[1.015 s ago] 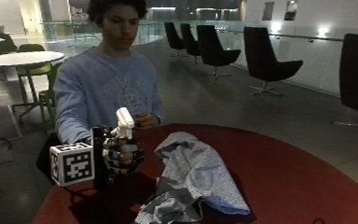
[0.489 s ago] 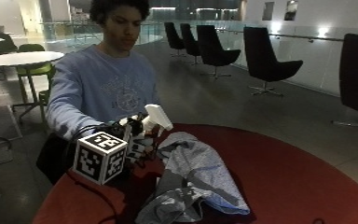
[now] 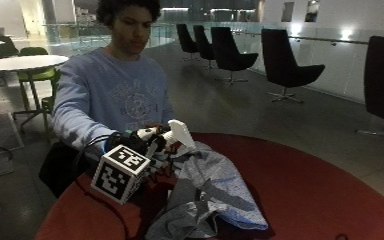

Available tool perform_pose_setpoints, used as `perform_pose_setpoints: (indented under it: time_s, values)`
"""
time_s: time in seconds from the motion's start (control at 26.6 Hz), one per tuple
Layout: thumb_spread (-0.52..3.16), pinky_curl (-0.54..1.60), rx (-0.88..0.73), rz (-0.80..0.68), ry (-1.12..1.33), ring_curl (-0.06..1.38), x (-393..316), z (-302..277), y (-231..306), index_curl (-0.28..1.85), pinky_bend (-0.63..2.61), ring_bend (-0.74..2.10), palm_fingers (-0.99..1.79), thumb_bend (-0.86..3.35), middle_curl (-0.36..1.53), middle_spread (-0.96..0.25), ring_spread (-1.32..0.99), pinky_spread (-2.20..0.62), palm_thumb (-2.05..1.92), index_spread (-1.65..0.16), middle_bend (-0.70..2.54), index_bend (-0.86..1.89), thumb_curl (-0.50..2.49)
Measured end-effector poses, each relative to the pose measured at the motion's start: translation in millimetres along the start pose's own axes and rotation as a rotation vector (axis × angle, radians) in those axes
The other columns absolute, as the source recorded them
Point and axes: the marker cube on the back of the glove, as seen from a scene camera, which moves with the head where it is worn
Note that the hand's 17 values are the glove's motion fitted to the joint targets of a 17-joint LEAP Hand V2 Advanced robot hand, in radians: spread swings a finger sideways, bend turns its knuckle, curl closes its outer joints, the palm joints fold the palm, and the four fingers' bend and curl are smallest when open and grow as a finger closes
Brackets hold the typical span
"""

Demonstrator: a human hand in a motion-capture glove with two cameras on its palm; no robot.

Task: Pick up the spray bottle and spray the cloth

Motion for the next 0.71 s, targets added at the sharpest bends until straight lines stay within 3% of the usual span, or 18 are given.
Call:
perform_pose_setpoints:
  time_s: [0.71]
  values:
    - [0.96, 0.39, -0.006, 0.038, 0.02, 0.41, 3.8, 6.2, -6.1, 0.32, 0.31, 0.56, 1.13, -0.03, 0.47, -0.06, -0.04, 0.01, 0.77, -0.28, 0.3, 0.12, 0.53]
